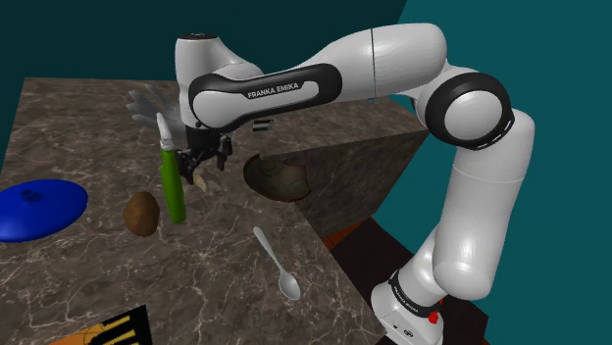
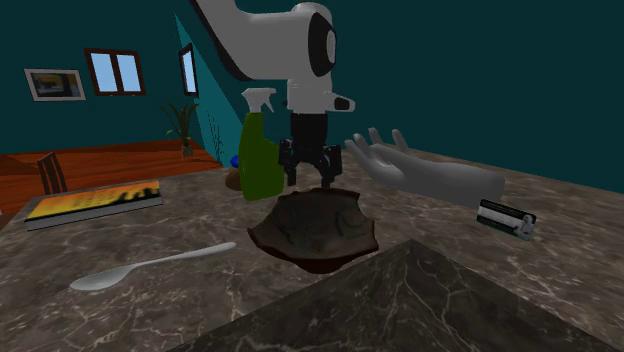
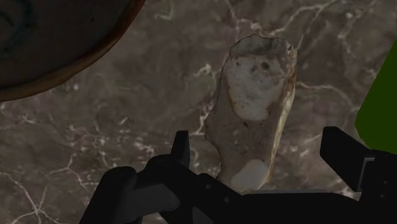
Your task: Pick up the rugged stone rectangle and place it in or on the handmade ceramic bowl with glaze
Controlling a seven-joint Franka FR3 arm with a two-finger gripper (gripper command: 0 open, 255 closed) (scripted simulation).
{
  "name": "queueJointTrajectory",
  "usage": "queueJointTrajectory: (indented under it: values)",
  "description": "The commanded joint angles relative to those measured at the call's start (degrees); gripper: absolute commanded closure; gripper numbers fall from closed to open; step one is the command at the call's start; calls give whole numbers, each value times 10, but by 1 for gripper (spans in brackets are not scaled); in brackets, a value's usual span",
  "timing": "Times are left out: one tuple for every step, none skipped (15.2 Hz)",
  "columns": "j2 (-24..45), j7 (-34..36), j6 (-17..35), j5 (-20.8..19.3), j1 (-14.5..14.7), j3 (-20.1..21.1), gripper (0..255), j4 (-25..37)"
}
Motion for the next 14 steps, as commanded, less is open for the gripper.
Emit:
queueJointTrajectory:
  values:
    - [0, 0, 0, 0, 0, 0, 0, 0]
    - [0, 0, 0, 0, 0, 0, 0, 0]
    - [0, 0, 0, 0, 0, 0, 255, 0]
    - [0, 0, 0, 0, 0, 0, 255, 0]
    - [0, 0, 0, 0, 0, 0, 255, 0]
    - [0, 0, 0, 0, 0, 0, 255, 0]
    - [0, 0, 0, 0, 0, 0, 255, 0]
    - [1, 0, -1, 0, 0, 0, 255, 2]
    - [2, 0, -3, -1, 0, 0, 255, 5]
    - [1, 1, -2, 0, 1, 0, 255, 3]
    - [0, 0, -1, 0, 0, 0, 255, 1]
    - [0, 0, 0, 0, 0, 0, 255, 0]
    - [-3, -1, -6, 1, 0, 1, 255, 4]
    - [-5, -1, -13, 2, -1, 1, 255, 8]
